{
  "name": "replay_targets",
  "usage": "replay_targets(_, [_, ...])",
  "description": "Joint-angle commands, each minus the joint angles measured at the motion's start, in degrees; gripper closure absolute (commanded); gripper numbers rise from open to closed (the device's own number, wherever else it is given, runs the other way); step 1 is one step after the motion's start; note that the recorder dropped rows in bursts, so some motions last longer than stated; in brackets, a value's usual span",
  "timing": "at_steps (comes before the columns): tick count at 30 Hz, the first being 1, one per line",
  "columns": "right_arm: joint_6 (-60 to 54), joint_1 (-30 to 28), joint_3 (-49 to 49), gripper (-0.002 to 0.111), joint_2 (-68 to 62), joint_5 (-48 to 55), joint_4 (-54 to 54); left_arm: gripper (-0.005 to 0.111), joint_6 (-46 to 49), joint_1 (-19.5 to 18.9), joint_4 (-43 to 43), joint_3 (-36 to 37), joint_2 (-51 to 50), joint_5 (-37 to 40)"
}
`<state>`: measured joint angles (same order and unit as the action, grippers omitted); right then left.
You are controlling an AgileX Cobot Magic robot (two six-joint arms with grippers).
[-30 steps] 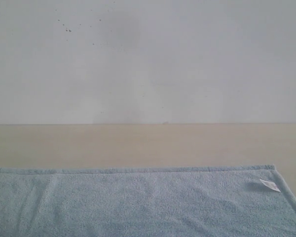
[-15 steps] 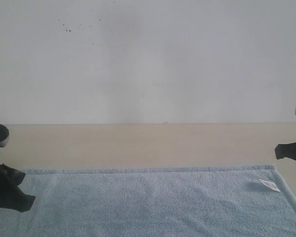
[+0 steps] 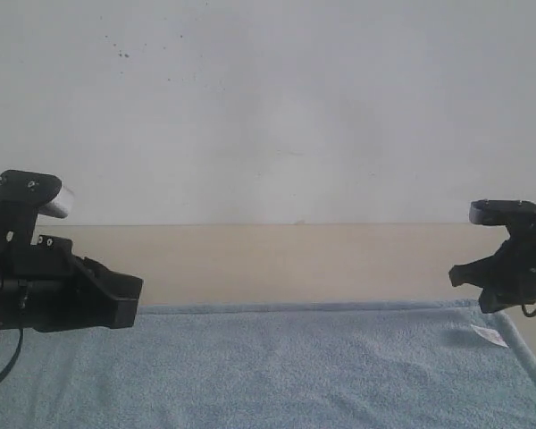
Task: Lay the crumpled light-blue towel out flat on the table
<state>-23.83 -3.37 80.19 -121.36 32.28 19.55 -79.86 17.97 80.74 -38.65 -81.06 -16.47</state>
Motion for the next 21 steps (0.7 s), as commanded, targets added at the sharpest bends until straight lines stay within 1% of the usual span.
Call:
replay_targets(1, [-1.1, -0.8, 1.8, 0.107, -2.9, -1.7, 1.1, 0.103, -0.2, -0.1, -0.9, -0.4, -0.3, -1.7])
replay_targets(8, [-1.2, -0.8, 1.9, 0.107, -5.1, -5.3, 0.7, 0.103, -0.2, -0.1, -0.9, -0.4, -0.3, -1.5])
replay_targets(14, [-1.2, -0.9, 1.9, 0.107, -5.3, -12.6, -2.0, 0.103, -0.2, -0.1, -0.9, -0.4, -0.3, -1.5])
replay_targets(17, [-1.2, -3.2, 1.9, 0.107, -5.3, -17.6, -2.3, 0.103, -0.2, -0.1, -0.9, -0.4, -0.3, -1.5])
replay_targets(21, [-1.2, -8.4, 2.8, 0.107, -6.8, -17.5, -2.3, 0.103, -0.2, -0.1, -0.9, -0.4, -0.3, -1.5])
